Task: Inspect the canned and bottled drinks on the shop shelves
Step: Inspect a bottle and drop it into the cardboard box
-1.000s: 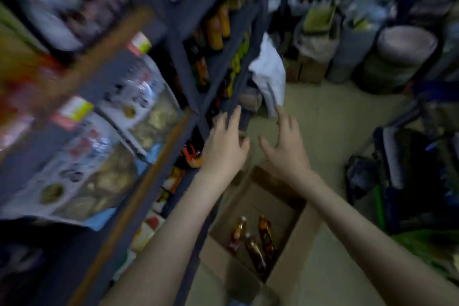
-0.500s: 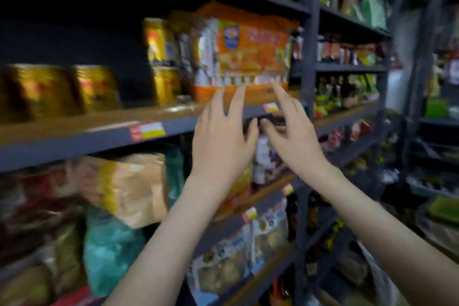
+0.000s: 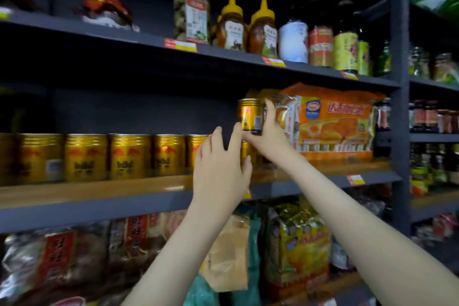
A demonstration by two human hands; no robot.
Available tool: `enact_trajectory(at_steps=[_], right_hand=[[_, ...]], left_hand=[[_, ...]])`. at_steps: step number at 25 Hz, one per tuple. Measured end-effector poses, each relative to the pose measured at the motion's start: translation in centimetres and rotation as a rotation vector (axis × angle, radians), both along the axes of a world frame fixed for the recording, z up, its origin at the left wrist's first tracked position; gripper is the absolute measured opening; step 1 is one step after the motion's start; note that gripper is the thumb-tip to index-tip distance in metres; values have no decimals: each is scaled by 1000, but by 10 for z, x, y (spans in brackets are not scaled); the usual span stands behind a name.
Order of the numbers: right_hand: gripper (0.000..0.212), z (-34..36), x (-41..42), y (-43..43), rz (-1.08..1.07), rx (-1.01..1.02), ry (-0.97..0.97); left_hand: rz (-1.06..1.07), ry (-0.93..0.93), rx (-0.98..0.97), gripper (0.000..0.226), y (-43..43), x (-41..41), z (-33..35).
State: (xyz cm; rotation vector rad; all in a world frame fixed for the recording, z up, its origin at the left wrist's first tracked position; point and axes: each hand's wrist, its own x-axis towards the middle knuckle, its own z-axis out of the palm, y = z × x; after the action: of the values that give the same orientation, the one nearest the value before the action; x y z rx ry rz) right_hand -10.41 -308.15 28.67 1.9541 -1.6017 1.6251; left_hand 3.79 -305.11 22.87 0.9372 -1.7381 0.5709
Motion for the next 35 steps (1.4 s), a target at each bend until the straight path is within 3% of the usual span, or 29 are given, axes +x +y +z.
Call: enact_trajectory(at_steps=[5, 8, 11, 16, 22, 27, 32, 35], right_hand=[[121, 18, 2, -41, -87, 203, -126], [116, 13, -2, -52, -138, 269, -123], [97, 8, -2, -52, -182, 197, -105], [82, 8, -3, -34, -139, 98, -184], [81, 12, -14, -8, 56, -75, -420], [75, 5, -22, 2, 227, -156, -747], [74, 13, -45, 32, 365, -226, -827], [73, 9, -69, 59, 341, -258, -805]], left_hand=[[40, -34, 92, 65, -13, 14, 16], [47, -47, 93, 65, -19, 20, 15], [25, -39, 82, 65, -23, 19, 12], [26, -61, 105, 66, -27, 10, 12], [29, -145, 195, 83, -36, -28, 35], [-198, -143, 308, 102, -44, -58, 38], [-312, -37, 194, 94, -33, -87, 39], [-353, -16, 138, 93, -10, -113, 32]])
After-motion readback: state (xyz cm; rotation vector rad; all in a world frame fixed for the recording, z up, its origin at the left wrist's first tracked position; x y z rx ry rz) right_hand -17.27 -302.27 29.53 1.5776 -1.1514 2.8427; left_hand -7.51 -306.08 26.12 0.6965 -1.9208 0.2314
